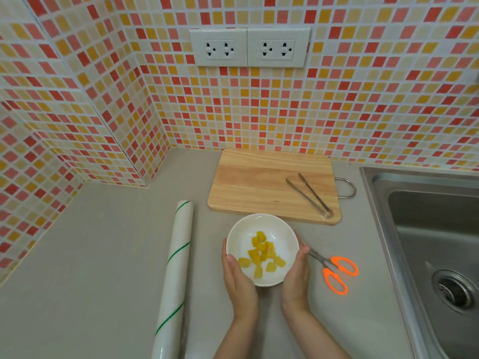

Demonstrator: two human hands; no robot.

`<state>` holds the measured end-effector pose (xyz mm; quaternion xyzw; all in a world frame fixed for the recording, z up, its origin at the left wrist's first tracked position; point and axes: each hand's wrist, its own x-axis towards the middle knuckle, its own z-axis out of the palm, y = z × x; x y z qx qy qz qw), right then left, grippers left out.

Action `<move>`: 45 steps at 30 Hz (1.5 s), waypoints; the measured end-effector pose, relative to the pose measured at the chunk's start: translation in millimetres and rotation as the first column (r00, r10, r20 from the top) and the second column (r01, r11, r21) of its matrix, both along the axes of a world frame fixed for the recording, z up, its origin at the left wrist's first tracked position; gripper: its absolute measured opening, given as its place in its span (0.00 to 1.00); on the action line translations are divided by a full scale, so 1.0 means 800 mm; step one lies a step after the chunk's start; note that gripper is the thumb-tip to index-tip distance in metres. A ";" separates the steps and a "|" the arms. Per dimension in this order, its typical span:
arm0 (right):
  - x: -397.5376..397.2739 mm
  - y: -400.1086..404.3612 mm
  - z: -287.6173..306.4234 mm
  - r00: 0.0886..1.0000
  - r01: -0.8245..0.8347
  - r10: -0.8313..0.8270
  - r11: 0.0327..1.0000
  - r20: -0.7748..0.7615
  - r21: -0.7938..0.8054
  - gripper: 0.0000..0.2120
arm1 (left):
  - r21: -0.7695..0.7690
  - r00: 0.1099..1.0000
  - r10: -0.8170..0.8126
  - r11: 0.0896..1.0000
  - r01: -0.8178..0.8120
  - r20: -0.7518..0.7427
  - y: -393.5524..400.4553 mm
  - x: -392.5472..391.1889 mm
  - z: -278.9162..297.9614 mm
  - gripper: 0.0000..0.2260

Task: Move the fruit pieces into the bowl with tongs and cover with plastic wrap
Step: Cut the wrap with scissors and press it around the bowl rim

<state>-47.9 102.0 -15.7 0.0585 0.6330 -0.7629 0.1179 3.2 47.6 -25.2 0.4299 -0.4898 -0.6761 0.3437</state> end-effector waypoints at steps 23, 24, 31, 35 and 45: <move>-0.123 -0.004 0.052 0.552 -0.832 0.817 0.552 0.168 0.049 0.38 | 0.006 0.942 -0.332 0.943 0.332 0.059 -0.054 -0.015 0.031 0.17; -0.124 -0.003 0.048 0.527 -0.847 0.831 0.531 0.180 0.028 0.38 | 0.012 0.941 -0.335 0.942 0.335 0.051 -0.053 -0.015 0.031 0.17; -0.127 0.002 0.030 0.521 -0.824 0.825 0.553 0.220 -0.122 0.38 | 0.040 0.940 -0.340 0.940 0.339 0.029 -0.055 -0.016 0.033 0.18; -0.124 0.005 0.024 0.560 -0.796 0.798 0.593 0.224 -0.121 0.38 | 0.038 0.938 -0.343 0.939 0.342 0.042 -0.055 -0.016 0.035 0.17; -0.054 0.036 0.018 0.968 -0.251 0.252 0.966 0.004 -0.068 0.24 | 0.077 0.994 -0.109 0.991 0.111 -0.020 -0.033 -0.015 0.032 0.16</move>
